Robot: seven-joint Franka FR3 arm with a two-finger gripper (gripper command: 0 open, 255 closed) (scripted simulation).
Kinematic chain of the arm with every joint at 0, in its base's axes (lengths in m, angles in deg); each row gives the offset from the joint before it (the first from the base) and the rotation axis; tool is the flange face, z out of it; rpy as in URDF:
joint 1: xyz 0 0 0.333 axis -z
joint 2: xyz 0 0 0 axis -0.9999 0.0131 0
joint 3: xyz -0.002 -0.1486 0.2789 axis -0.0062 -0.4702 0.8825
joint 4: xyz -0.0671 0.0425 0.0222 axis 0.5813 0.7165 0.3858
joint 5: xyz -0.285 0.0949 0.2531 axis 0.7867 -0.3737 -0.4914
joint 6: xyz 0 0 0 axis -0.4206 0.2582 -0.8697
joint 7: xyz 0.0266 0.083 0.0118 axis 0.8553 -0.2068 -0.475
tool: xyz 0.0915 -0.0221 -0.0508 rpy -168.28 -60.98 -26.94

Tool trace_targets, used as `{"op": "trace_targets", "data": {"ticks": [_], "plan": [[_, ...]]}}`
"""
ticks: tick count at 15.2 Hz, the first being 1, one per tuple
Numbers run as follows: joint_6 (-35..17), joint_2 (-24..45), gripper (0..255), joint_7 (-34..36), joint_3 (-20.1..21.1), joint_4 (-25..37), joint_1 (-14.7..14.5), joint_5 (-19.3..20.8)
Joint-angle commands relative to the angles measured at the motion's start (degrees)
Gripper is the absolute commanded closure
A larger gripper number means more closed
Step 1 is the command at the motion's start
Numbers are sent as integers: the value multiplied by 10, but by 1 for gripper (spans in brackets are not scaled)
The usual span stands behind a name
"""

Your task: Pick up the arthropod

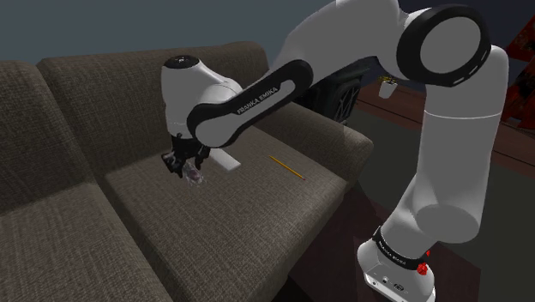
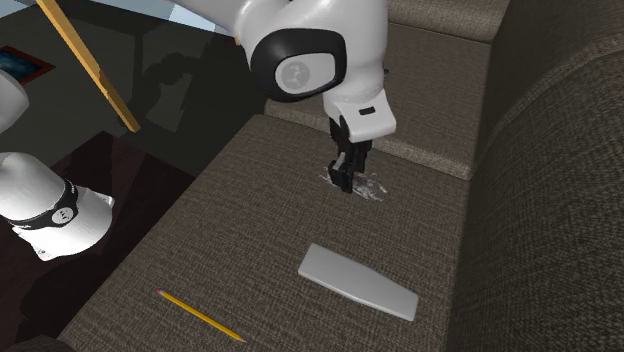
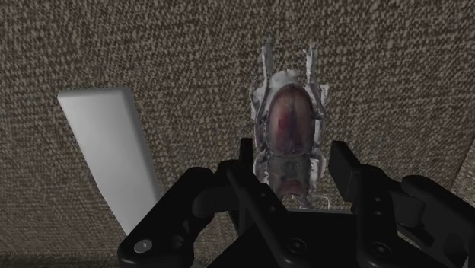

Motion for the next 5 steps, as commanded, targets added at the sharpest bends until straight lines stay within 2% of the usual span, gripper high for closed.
{"op": "trace_targets", "data": {"ticks": [1,5], "plan": [[13,-7,255,-5,3,7,1,-6],[26,-16,255,-10,6,12,3,-13]]}}
